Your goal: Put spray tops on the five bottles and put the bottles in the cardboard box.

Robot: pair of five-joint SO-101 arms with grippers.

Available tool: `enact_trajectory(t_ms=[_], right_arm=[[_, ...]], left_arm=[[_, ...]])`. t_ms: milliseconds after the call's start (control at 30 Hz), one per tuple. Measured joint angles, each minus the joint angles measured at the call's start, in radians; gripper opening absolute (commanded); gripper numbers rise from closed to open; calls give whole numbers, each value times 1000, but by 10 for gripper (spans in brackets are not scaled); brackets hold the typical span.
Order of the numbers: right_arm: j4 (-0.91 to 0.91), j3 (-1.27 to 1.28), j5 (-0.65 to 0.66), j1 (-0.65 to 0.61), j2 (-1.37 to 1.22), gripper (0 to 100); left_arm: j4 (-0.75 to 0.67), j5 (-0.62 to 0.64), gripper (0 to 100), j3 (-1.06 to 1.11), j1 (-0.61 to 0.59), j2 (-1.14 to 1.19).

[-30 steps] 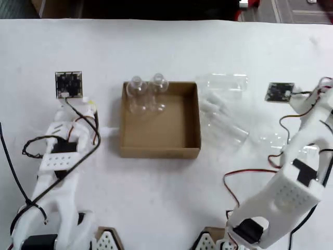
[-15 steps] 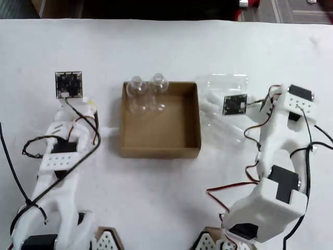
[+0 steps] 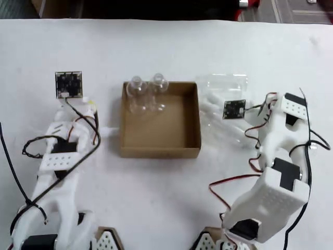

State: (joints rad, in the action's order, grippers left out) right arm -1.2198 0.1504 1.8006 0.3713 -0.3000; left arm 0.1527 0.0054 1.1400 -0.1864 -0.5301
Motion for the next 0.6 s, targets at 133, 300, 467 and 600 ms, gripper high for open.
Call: enact_trajectory(t_ms=[133,300,467,600], right_arm=[[11,0,0,14,-2,87],[15,-11,2,9,-2,52],[15,-77,-127,-12,8,15],[-18,-140,-236,-38,114,16]], left_arm=[[0,0,20,0,0,0],[0,0,20,0,0,0],[0,0,20,0,0,0],[0,0,20,0,0,0]])
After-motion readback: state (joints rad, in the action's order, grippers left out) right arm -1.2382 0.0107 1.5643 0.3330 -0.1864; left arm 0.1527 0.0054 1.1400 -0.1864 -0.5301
